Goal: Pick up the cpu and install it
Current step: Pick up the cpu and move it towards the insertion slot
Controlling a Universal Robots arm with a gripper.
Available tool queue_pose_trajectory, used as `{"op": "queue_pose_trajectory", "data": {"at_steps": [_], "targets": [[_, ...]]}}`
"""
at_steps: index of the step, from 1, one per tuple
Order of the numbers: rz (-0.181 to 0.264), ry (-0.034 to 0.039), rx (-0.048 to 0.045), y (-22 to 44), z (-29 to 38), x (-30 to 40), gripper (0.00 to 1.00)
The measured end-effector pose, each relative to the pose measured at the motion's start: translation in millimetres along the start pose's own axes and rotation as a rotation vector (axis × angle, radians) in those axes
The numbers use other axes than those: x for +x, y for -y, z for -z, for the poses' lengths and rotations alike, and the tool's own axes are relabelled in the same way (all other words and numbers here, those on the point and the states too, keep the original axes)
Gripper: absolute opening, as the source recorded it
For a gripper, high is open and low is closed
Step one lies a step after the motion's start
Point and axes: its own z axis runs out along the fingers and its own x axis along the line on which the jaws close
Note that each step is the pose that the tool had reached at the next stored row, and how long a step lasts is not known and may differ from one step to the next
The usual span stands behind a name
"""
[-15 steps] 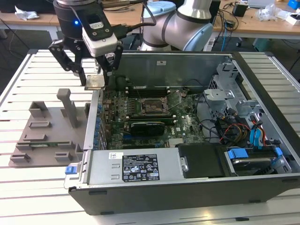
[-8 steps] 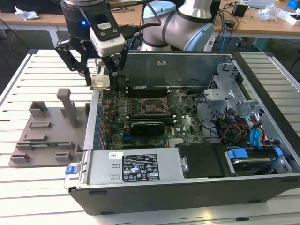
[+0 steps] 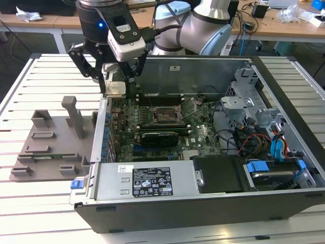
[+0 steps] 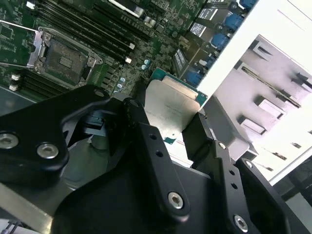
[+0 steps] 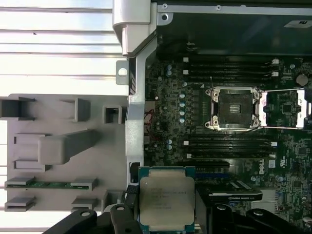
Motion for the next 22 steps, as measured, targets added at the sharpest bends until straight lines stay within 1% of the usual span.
{"op": "queue_pose_trajectory", "data": {"at_steps": [4,6,10,12,22], "targets": [[0.000,-0.0002,0.0000,0.0,-0.3,-6.4,0.55],[0.000,-0.0004,0.0000,-0.1,-0.7,-12.7,0.55],[0.000,-0.0006,0.0000,-0.4,-1.2,-20.5,0.55],[0.000,-0.0007,-0.0001,-0.7,-1.6,-25.5,0.55],[0.000,-0.0009,0.0000,-1.2,-2.9,-40.6,0.55]]}}
